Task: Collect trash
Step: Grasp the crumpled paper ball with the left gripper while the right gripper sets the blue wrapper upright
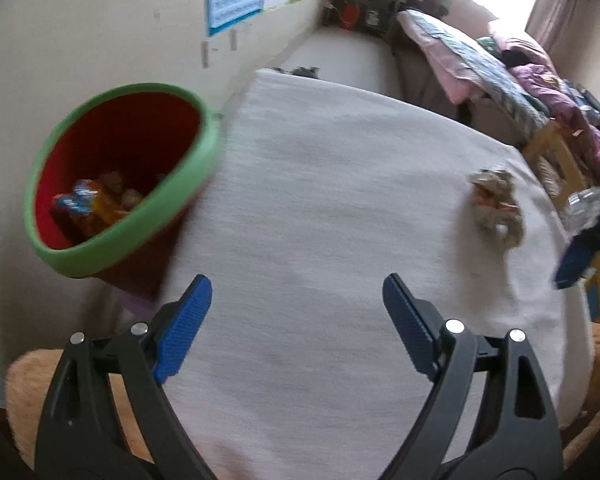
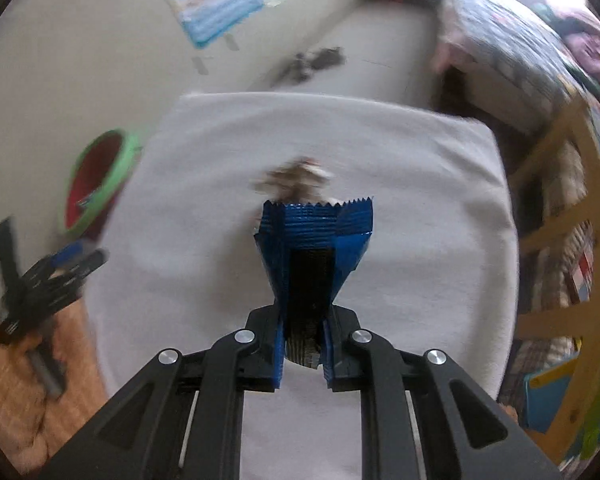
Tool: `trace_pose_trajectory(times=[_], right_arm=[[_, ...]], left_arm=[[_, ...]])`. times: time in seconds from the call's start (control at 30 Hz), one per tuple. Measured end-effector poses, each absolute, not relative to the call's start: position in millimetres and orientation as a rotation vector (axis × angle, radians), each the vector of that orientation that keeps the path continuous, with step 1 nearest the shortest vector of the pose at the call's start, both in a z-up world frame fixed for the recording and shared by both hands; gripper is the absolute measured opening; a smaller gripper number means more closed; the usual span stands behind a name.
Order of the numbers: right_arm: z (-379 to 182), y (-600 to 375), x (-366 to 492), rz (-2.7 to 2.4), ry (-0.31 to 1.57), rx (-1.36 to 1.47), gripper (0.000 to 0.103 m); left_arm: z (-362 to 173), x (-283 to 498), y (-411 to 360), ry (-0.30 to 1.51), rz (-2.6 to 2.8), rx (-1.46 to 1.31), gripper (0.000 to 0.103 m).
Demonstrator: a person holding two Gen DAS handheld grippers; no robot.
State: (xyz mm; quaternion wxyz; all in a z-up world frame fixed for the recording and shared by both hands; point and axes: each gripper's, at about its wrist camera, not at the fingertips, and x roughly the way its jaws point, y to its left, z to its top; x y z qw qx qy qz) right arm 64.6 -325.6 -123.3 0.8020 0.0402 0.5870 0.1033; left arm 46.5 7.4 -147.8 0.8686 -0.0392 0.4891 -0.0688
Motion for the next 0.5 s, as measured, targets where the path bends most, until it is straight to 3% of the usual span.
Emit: trace_pose_trajectory(times=[0.2, 0.23, 0.27, 0.33, 0.5], right_arm=[[-161.9, -347.4, 72.6, 0.140, 1.364, 0.102, 0.021], [-161.7, -348.1, 74.4, 0.144, 1.359, 0.125, 0.032], [-161.6, -348.2, 76.3, 0.145, 1.348, 0.145, 0.051], [-160.0, -353.7, 77.1, 0.131, 1.326, 0.151, 0.065], [-157.5, -370.4, 79.7, 0.114, 1.308, 0.292, 0.072]], left_arm=[[-135.5, 77.3, -66.8, 1.021, -0.280, -0.106, 0.085], [-132.3, 81.6, -82.0, 1.015, -0.305, -0.103, 0.085], [-129.5, 85.3, -97.7, 1.009, -0.333, -0.091, 0.085], [-126.6, 89.2, -123.6, 0.994, -0.374, -0.046, 0.085], [-127.9, 98.1, -166.9, 0.966, -0.420, 0.062, 0.089]])
